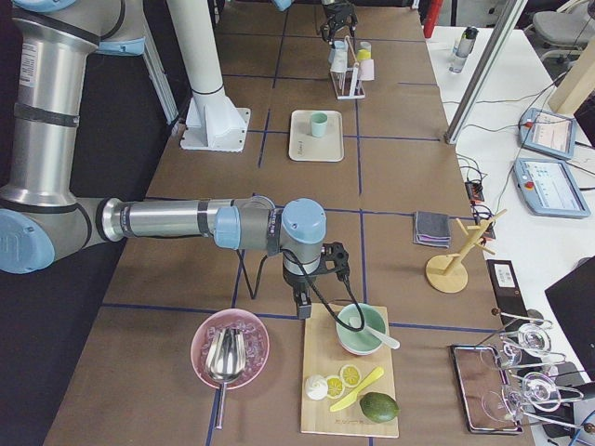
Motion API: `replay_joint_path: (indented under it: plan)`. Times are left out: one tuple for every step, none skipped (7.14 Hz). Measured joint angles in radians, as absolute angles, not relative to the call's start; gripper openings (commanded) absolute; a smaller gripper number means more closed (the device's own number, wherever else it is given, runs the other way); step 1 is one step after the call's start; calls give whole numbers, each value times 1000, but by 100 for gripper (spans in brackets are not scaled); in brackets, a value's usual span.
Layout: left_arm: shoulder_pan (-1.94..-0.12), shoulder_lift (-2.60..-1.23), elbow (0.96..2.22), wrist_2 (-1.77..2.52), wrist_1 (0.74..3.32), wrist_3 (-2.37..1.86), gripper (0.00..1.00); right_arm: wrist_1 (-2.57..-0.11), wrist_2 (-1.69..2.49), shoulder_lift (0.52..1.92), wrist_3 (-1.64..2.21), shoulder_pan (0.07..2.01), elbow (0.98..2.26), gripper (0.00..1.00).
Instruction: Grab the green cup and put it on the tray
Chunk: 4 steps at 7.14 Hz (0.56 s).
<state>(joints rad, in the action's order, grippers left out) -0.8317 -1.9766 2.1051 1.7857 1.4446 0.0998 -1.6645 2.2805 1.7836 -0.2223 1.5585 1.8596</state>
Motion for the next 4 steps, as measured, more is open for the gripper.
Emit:
replay_joint_path:
  plan:
    - [-915, -1935, 2097, 1829, 1432, 178, 100, -1664, 2281, 1783, -222, 1558, 1859, 100]
    - [-1016, -1893, 2064, 1908, 1427, 209, 100, -1664, 2281, 1783, -222, 1559, 1858, 100]
    - [-1147, -1855, 1996, 2021, 1427, 221, 100, -1664, 2281, 1783, -222, 1559, 1858, 100]
    - [-1273, -1819, 1915, 2119, 1427, 225, 100, -1664, 2281, 1783, -223, 1558, 1858, 100]
